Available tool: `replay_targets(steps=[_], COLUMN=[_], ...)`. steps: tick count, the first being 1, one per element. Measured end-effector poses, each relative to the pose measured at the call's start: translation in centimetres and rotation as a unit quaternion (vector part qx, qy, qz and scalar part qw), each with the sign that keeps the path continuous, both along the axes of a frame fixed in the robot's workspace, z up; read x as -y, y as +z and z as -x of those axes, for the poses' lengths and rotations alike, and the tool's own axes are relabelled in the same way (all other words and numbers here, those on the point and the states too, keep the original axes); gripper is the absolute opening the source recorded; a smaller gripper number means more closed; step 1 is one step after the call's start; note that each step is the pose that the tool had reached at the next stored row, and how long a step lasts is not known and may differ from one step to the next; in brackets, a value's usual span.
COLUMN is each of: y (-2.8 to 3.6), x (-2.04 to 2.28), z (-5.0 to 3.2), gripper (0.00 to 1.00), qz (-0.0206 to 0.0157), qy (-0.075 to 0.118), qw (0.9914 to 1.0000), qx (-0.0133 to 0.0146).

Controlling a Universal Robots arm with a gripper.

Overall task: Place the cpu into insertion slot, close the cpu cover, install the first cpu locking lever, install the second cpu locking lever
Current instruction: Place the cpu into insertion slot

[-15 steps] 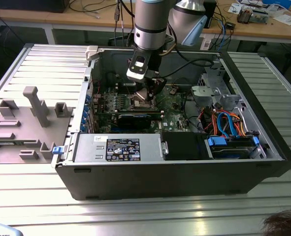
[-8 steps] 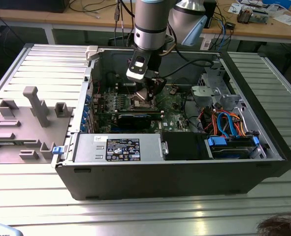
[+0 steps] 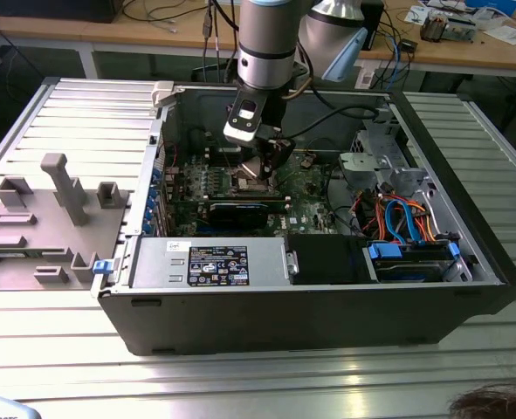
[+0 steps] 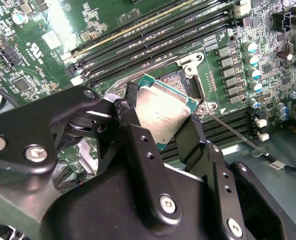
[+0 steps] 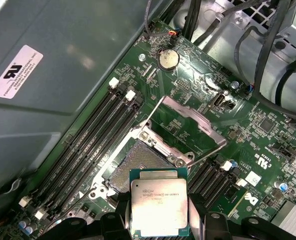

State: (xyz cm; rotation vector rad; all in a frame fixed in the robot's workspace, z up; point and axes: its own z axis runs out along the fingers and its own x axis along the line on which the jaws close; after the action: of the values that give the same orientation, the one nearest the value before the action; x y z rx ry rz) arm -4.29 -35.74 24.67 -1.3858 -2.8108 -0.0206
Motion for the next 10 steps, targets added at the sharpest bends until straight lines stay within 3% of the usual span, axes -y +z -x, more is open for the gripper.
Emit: replay_targets(steps=[10], y=[-0.04], x=[0.00], z=[0.00], gripper=[0.55], qz=[0.0000], qy=[-0.004], qw=[0.99999], qx=[0.0000])
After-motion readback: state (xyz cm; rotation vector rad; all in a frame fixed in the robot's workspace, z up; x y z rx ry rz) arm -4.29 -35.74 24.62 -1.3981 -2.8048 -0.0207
